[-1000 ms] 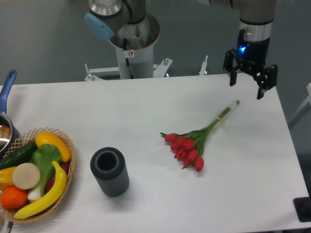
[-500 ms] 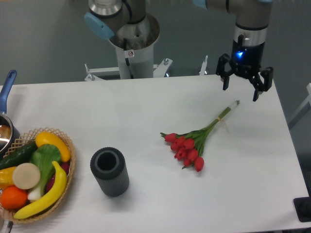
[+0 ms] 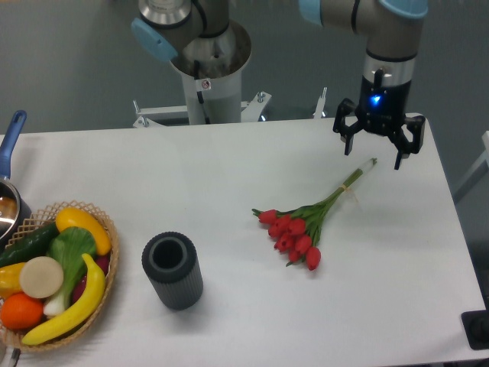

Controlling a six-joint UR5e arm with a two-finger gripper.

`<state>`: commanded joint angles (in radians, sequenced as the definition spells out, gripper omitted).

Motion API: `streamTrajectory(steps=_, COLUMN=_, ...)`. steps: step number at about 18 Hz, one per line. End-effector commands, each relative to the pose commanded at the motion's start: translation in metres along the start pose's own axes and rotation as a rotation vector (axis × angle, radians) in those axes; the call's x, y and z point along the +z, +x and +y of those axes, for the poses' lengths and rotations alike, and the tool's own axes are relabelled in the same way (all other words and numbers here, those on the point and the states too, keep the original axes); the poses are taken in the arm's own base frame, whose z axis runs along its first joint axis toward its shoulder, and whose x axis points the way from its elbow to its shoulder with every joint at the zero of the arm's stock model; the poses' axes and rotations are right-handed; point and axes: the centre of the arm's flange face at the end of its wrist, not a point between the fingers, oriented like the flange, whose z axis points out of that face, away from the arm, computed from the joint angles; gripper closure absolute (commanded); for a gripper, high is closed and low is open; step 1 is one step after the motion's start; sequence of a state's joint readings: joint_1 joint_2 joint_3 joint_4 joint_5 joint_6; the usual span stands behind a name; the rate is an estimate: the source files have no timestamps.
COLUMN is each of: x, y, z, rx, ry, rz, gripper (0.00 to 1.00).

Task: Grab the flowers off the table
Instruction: 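Move the open gripper down toward the tulip stems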

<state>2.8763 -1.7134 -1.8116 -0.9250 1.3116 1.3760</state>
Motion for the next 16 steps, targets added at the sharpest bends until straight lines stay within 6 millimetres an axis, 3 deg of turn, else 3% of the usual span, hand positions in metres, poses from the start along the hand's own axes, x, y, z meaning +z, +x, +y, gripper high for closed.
streamTrajectory(steps=3, x=0.023, y=0.006, z=-0.005, rx=0.027, ry=0.003, rz=-0.001, gripper=0.00)
streamTrajectory(steps=6, x=0.049, y=0.017, z=0.005, rx=0.032, ry=-0.004, rz=-0.004, gripper=0.00)
streamTrajectory(steps=9, x=0.062, y=0.020, z=0.005, rx=0.042, ry=-0.020, rz=0.018, gripper=0.00)
streamTrajectory(steps=16, x=0.108, y=0.024, z=0.023, rx=0.213, ry=-0.123, rz=0.102, gripper=0.00)
